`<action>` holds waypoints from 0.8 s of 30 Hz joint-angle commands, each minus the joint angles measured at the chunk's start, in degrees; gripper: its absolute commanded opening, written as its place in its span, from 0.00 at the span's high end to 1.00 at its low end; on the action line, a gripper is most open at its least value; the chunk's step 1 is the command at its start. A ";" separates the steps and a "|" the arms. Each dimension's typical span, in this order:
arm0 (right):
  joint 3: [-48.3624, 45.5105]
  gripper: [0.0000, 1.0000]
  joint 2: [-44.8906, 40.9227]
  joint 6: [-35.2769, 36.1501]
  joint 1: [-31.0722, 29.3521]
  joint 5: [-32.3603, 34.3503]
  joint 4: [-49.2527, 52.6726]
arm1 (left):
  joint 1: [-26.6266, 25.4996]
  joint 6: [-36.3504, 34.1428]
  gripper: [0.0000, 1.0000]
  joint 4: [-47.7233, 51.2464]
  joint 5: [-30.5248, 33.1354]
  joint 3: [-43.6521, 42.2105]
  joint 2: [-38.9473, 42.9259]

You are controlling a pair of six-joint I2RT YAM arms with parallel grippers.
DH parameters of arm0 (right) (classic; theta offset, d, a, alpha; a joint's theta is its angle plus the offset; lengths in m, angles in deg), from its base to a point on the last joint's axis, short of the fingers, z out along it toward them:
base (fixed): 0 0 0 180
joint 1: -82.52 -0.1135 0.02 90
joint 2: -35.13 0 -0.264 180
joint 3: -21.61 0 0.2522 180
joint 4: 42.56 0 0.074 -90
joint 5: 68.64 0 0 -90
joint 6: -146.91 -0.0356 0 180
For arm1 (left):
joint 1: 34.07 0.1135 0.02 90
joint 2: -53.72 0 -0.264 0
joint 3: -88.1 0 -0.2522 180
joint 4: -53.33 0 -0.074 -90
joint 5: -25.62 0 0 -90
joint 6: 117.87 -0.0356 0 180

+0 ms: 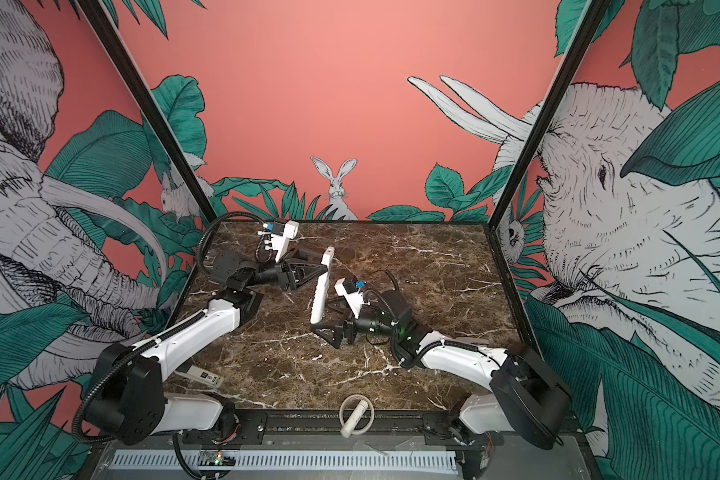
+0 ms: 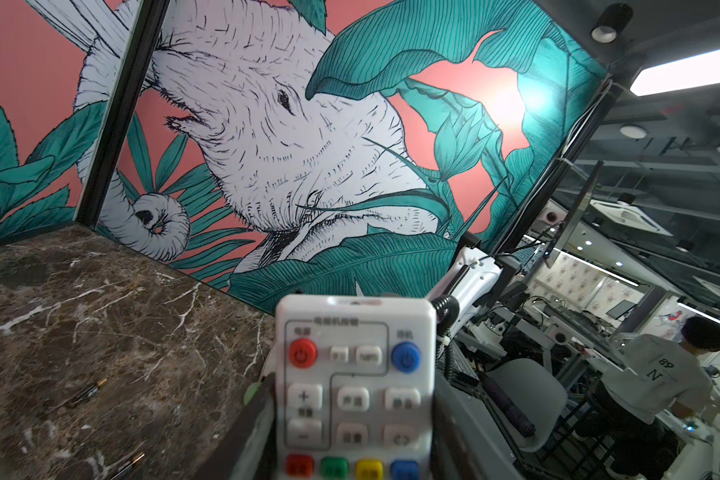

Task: Load the batteries into the remote control
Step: 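Lift the remote with the left gripper while the right gripper reaches toward it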

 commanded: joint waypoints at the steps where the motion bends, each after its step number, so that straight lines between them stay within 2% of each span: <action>1: 1.76 0.09 1.21 -1.85 -0.41 0.99 -10.95 | 0.54 8.05 0.69 -11.91 -0.69 -0.80 -0.47; 5: 1.41 0.19 2.42 -3.32 -0.49 2.05 -15.49 | 0.50 7.45 0.69 -11.22 -0.74 -1.33 -0.12; 11: 1.72 0.45 2.82 -3.44 -0.60 3.33 -15.88 | 0.70 3.93 0.69 -6.70 -0.73 -1.90 1.54; 14: 1.66 0.55 2.57 -3.26 -0.66 5.32 -14.16 | 0.72 1.56 0.69 -3.65 -0.83 -2.04 2.17; 16: 2.32 0.60 2.10 -2.55 -0.67 6.11 -10.59 | 0.83 -0.63 0.65 -0.56 -0.86 -2.19 2.53; 20: 2.80 0.67 0.96 -1.68 -0.66 7.52 -5.55 | 1.67 -8.60 0.41 10.96 0.45 -1.83 4.17; 22: 2.73 0.69 0.23 -1.32 -0.66 8.36 -3.47 | 1.86 -13.64 0.24 18.50 1.16 -1.21 5.26; 24: 2.73 0.70 -0.86 -0.62 -0.67 9.71 -0.85 | 1.95 -19.10 0.13 26.76 2.67 -0.30 6.58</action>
